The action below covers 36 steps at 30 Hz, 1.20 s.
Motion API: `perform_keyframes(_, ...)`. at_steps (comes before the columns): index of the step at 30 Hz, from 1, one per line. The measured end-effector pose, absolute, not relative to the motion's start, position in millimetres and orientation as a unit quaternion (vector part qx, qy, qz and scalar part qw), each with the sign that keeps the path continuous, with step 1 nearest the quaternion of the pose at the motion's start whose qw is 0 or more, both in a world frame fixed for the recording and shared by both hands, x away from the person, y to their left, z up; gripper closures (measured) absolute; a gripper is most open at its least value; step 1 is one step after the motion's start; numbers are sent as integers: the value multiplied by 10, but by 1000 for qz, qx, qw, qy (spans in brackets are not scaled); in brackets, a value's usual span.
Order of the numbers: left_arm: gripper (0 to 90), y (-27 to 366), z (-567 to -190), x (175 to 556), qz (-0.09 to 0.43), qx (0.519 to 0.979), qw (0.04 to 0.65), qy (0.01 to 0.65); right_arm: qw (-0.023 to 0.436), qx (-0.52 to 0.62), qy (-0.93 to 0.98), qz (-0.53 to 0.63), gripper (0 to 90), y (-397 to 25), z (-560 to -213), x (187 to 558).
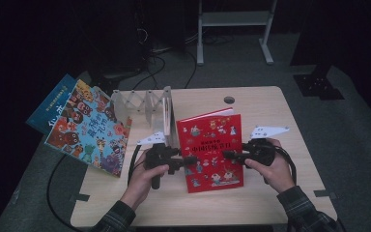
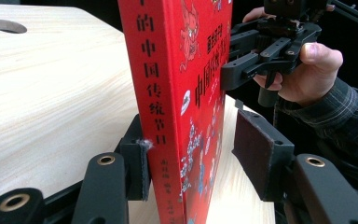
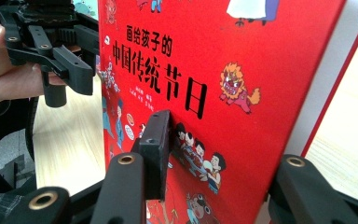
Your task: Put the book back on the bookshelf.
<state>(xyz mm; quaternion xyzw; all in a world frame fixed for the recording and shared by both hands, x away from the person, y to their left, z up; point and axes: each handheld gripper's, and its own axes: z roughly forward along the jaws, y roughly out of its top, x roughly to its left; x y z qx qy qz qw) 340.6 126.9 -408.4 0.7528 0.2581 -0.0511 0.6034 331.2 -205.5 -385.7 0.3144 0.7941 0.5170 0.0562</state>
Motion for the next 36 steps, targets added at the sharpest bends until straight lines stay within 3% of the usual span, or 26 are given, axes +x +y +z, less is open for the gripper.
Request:
perform_keyframes(13, 489, 1238, -4065, 3395, -44, 755, 606, 245, 64, 301, 797, 519, 579, -2017, -3873, 3284)
perform_keyframes(16, 538, 1245, -4062, 3393, -37, 754, 607, 249, 61, 301, 797, 520, 575, -2013, -3872, 3280)
perform_keyframes(19, 652, 1259, -4059, 3386, -24, 751, 608, 255, 60, 299, 796, 523, 567, -2010, -3876, 3278)
perform_keyframes(33, 712, 1221, -3995, 3323, -10, 764, 600, 239, 96, 279, 818, 494, 464, -2021, -3881, 3268)
perform_keyframes(36, 758, 1212, -3976, 3305, -8, 765, 596, 243, 97, 289, 815, 492, 429, -2137, -3866, 3271)
